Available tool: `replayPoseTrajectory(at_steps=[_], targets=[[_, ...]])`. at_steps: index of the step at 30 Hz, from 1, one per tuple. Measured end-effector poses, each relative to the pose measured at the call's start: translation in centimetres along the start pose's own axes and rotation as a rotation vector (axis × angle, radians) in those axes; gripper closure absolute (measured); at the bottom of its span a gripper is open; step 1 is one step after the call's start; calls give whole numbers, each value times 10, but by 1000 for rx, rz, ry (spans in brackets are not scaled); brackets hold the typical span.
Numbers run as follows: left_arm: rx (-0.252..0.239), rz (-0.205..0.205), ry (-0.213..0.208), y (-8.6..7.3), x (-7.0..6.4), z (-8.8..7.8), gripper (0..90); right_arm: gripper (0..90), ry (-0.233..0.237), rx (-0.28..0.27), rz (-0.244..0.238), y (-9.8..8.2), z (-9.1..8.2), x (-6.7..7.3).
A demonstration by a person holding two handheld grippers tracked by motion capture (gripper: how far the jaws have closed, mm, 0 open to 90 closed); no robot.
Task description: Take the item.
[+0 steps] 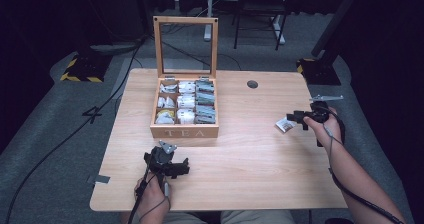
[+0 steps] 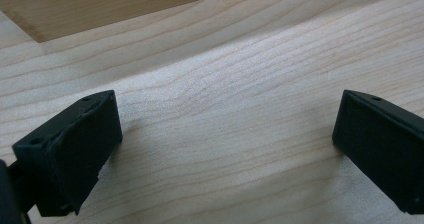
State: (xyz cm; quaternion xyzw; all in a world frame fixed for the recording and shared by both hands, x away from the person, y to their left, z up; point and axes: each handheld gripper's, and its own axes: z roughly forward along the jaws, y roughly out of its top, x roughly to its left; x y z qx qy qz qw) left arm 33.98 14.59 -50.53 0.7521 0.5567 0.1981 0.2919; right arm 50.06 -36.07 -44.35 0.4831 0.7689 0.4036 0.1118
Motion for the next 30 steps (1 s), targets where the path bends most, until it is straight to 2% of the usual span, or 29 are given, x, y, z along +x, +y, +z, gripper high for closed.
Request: replayPoseTrajectory(at_steps=[3, 7, 15, 21, 26, 28, 30], targets=[[0, 2, -1, 0, 0, 0, 0, 480, -8, -26, -5, 2, -5, 0], [1, 2, 0, 0, 0, 0, 0, 470, 13, -53, -30, 7, -14, 10], [0, 2, 0, 0, 0, 0, 0, 451, 93, -101, -168, 6, -41, 54], [0, 0, 0, 0, 0, 0, 0, 446, 173, -114, -220, -7, -57, 85], [0, 1, -1, 0, 0, 0, 0, 433, 201, -116, -247, -19, -65, 101], [0, 1, -1, 0, 0, 0, 0, 430, 221, -106, -238, -24, -65, 105], [0, 1, -1, 0, 0, 0, 0, 430, 267, -100, -203, -35, -65, 109]])
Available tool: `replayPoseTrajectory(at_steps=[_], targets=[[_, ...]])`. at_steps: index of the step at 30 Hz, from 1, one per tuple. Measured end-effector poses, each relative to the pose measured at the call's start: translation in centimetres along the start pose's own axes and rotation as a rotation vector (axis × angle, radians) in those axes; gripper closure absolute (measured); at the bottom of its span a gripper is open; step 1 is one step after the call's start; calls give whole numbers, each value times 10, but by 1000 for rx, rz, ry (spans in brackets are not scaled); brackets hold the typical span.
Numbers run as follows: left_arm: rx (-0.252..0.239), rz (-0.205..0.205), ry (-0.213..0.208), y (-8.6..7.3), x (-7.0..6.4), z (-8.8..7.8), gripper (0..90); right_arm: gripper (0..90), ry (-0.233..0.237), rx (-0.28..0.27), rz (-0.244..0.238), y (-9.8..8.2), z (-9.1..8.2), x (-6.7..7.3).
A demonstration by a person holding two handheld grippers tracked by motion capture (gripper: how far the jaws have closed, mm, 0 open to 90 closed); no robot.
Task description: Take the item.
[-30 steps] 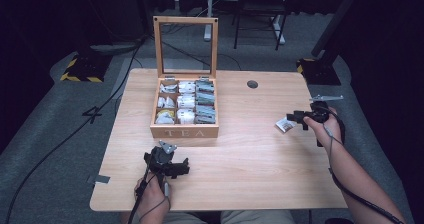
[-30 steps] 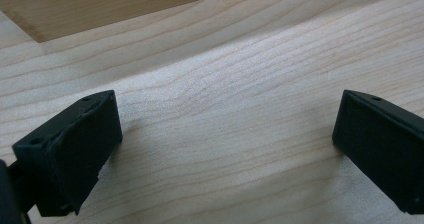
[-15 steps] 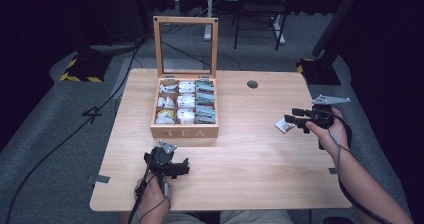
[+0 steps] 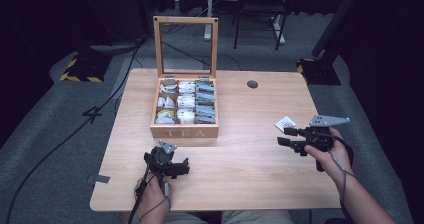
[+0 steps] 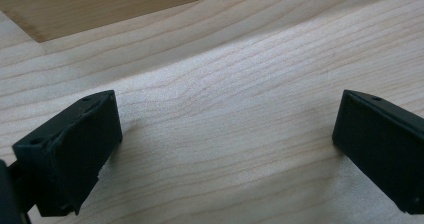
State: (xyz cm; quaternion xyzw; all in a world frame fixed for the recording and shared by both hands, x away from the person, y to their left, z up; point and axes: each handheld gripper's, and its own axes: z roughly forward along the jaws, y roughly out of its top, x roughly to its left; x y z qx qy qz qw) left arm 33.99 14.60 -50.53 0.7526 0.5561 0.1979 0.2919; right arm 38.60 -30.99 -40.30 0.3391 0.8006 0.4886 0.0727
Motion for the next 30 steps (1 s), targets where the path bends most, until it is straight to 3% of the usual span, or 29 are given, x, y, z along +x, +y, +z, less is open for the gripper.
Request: replayPoseTrajectory(at_steps=[2, 6, 12, 17, 26, 30], targets=[[0, 0, 0, 0, 0, 0, 0, 430, 25, -11, 20, -10, 2, 5], [0, 0, 0, 0, 0, 0, 0, 430, 13, 0, -3, -29, 10, 12], [0, -2, 1, 0, 0, 0, 0, 426, 20, -4, 2, -58, 23, 15], [0, 0, 0, 0, 0, 0, 0, 417, -64, 99, -104, -72, 40, 14], [0, 0, 0, 0, 0, 0, 0, 385, -75, 164, -162, -84, 59, 23], [0, 0, 0, 0, 0, 0, 0, 290, -94, 176, -179, -88, 63, 25]])
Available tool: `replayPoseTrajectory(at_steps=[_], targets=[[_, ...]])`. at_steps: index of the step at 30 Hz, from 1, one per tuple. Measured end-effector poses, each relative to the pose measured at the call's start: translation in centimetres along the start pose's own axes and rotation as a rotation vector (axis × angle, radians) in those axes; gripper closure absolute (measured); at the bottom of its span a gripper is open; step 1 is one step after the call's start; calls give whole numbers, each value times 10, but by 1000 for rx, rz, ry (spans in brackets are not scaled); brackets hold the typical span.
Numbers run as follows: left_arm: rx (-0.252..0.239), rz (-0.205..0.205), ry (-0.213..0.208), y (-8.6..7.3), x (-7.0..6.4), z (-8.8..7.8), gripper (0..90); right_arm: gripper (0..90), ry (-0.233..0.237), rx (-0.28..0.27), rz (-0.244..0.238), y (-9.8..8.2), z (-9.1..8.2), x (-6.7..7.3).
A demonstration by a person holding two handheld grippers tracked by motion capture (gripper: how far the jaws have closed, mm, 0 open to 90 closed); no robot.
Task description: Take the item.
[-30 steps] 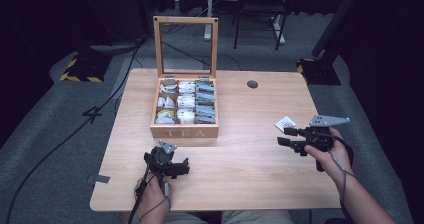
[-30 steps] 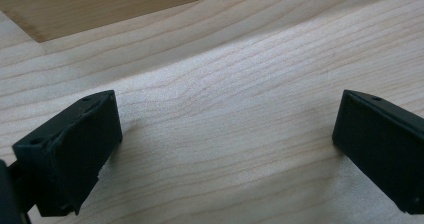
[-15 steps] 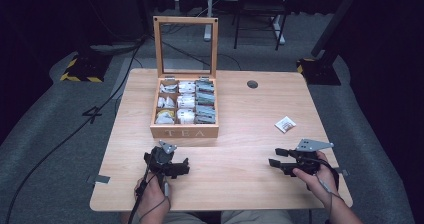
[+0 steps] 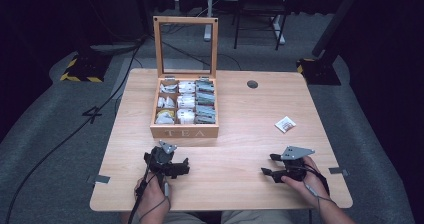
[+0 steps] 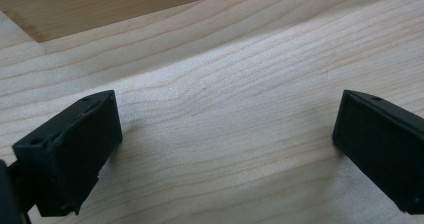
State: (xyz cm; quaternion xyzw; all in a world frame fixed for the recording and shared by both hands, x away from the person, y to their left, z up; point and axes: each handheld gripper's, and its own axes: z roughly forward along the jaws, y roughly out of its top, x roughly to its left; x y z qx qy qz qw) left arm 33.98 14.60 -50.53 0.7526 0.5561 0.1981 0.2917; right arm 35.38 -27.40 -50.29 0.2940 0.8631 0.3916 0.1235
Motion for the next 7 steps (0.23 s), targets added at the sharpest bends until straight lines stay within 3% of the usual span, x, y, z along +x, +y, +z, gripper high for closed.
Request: replayPoseTrajectory(at_steps=[3, 7], targets=[[0, 0, 0, 0, 0, 0, 0, 198, -16, 12, -13, 0, 2, 2], [0, -1, 1, 0, 0, 0, 0, 155, -21, 21, -6, 2, 4, 2]])
